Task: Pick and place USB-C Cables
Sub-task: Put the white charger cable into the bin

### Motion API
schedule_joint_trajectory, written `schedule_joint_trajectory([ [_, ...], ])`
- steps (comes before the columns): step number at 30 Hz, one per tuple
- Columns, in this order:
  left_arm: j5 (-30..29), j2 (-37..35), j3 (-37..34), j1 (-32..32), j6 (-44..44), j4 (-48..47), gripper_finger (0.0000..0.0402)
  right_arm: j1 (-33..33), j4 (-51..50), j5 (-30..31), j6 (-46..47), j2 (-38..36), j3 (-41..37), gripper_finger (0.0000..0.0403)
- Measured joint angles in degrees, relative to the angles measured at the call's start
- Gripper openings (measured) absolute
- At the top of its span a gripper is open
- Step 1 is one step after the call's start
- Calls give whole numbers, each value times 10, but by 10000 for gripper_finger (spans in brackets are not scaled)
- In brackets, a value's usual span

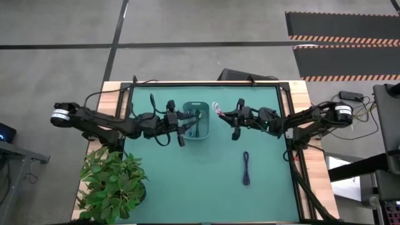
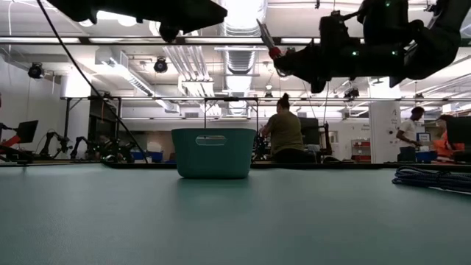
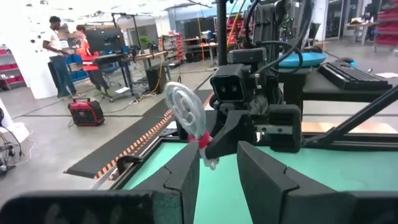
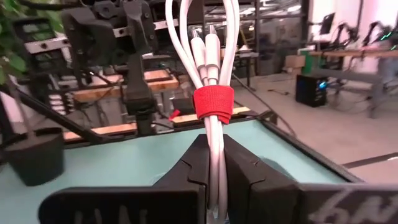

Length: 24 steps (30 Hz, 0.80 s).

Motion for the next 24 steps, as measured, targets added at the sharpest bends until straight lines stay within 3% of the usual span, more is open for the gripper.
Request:
schedule_joint_trajectory([
  [9, -1, 103, 1, 0, -1, 172, 93, 47, -2, 113, -62, 22, 23, 13],
  [14, -5, 160, 2, 2, -14, 282, 93, 58, -2, 137, -78, 20, 23, 13],
  [20, -9, 198, 10, 7, -34, 303, 99, 59, -3, 137, -83, 20, 23, 13],
  [24, -11, 208, 18, 13, -61, 302, 129, 59, -3, 137, -84, 20, 23, 13],
])
